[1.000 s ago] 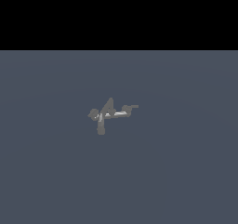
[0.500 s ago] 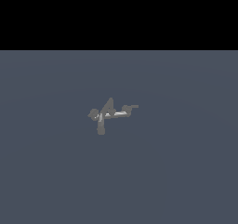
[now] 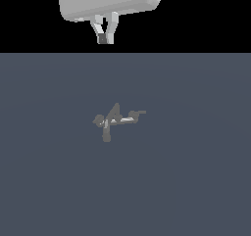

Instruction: Turn on the faucet by rotating a designated handle.

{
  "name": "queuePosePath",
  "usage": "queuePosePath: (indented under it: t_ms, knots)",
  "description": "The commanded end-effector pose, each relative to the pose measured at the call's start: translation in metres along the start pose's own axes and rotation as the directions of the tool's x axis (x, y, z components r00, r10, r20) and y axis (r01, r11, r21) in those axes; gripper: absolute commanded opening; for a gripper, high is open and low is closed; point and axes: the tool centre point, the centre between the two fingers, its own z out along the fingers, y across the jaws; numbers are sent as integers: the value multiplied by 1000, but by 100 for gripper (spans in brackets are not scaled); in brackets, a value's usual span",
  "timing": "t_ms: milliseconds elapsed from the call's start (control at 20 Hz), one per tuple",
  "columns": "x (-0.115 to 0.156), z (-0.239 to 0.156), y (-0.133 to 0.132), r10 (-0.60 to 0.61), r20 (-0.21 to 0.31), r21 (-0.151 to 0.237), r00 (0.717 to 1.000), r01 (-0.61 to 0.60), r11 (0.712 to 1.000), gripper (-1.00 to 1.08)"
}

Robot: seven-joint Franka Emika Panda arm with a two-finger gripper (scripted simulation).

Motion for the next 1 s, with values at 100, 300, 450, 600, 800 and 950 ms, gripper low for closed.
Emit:
queuePosePath:
  t_ms: [100,300,450,600,800,950]
  knots:
    - [22,29,-14,94,1,4,996,-94,996,-100]
    - [42,53,-24,174,2,6,985,-174,985,-100]
    - [58,71,-31,233,3,7,972,-233,972,-100]
    - [75,89,-36,292,3,7,956,-292,956,-100]
    - [97,114,-42,370,4,7,929,-370,929,-100]
    - [115,133,-45,428,4,7,904,-428,904,-100]
